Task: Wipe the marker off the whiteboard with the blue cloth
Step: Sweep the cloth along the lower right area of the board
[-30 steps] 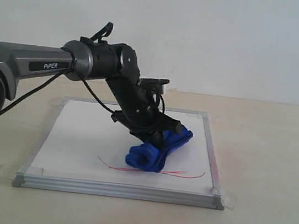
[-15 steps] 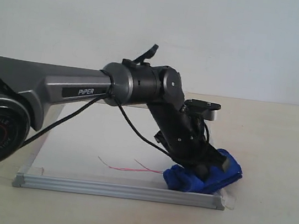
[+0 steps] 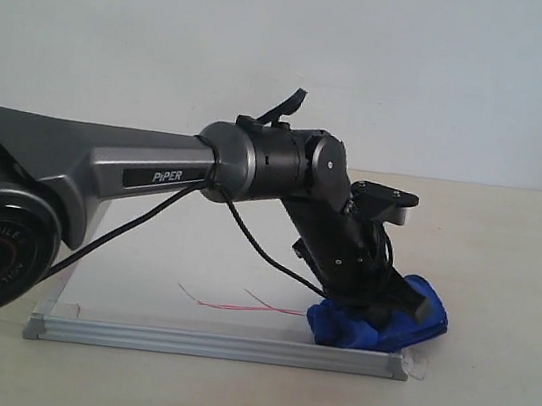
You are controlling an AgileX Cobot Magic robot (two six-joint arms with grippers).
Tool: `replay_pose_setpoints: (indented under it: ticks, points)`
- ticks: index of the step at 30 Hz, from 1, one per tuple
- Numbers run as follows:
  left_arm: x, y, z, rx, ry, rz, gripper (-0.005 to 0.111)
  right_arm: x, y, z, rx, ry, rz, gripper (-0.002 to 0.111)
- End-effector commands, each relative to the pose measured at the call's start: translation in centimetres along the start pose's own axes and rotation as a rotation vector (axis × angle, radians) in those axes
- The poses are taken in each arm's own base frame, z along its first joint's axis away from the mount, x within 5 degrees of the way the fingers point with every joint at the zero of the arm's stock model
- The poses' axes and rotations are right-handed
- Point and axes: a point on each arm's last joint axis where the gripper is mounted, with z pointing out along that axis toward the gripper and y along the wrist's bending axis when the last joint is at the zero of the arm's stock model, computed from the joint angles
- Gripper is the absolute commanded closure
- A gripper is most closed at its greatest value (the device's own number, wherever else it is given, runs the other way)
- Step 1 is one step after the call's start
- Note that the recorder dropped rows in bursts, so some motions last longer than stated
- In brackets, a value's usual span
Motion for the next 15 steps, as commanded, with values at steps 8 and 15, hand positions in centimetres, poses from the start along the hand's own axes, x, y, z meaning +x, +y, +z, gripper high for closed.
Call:
replay_pose_setpoints:
  ticks: [8,15]
  points:
    - [1.9,-0.4,2.4,-0.043,0.12,0.073,0.102,-0.1,0.0,-0.1,0.006,-0.016,-0.002,0.108]
    - [3.1,2.2,1.3,-0.072,0.271,0.061,0.102,-0.1,0.0,-0.1,0.006,-0.016,-0.002,0.108]
